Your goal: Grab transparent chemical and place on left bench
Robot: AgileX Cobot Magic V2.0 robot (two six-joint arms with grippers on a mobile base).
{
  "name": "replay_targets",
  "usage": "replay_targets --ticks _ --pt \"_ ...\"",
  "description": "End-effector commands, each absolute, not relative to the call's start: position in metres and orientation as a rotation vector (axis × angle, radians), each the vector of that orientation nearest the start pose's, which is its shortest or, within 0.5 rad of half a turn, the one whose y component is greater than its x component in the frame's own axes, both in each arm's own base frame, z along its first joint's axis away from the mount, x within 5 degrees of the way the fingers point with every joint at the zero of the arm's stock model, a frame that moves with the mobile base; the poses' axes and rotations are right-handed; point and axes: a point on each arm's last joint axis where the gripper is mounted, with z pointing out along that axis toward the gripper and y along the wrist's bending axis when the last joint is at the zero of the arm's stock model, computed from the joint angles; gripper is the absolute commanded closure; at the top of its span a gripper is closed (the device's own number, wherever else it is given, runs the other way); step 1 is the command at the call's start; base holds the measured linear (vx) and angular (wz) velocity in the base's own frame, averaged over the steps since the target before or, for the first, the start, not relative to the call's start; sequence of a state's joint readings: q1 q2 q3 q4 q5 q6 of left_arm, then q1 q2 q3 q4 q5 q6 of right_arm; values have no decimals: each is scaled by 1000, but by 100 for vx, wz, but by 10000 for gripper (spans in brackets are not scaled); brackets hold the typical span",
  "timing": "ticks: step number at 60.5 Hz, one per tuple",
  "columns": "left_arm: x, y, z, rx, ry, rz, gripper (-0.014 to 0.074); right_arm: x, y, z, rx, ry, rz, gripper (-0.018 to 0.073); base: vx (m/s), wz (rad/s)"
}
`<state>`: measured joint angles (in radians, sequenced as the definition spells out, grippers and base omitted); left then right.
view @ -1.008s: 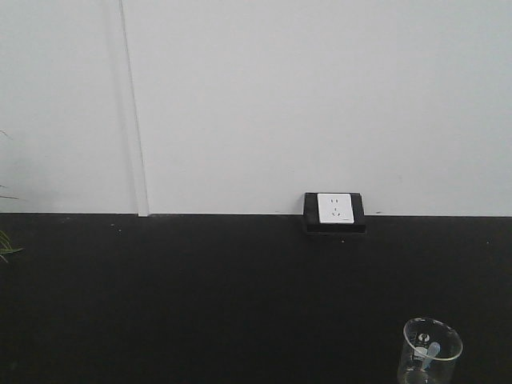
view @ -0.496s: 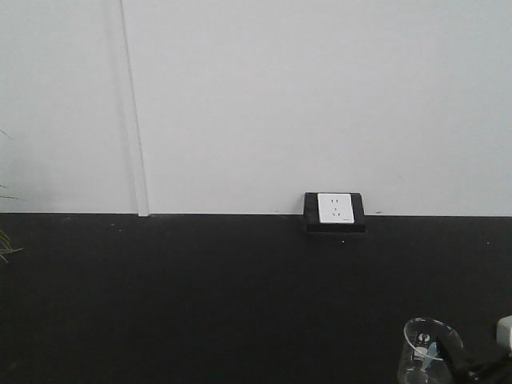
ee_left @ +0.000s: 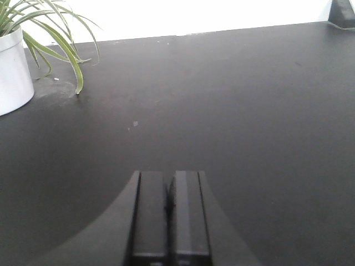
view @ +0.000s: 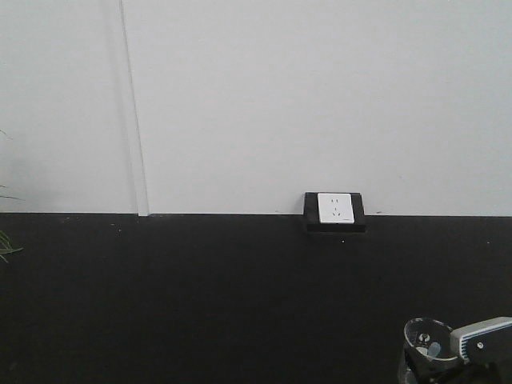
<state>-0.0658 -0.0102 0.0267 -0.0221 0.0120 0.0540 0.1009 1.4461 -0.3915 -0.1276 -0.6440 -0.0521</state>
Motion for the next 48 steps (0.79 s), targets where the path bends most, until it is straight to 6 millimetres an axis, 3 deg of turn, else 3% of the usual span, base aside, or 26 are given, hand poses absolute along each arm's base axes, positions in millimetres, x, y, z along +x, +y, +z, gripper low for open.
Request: replay_targets --ticks 1,15,30,48 --pt "55 -4 206 64 1429 -35 600 259 34 201 -293 1696 28 38 0 0" --pt "55 -4 206 64 1429 -35 600 265 30 188 -218 1713 19 172 0 0" --pt "55 -4 206 64 1429 -35 600 266 30 190 -225 1687 11 289 0 0" --pt "55 -4 206 64 1429 -35 600 266 30 190 -228 1682 11 526 0 0"
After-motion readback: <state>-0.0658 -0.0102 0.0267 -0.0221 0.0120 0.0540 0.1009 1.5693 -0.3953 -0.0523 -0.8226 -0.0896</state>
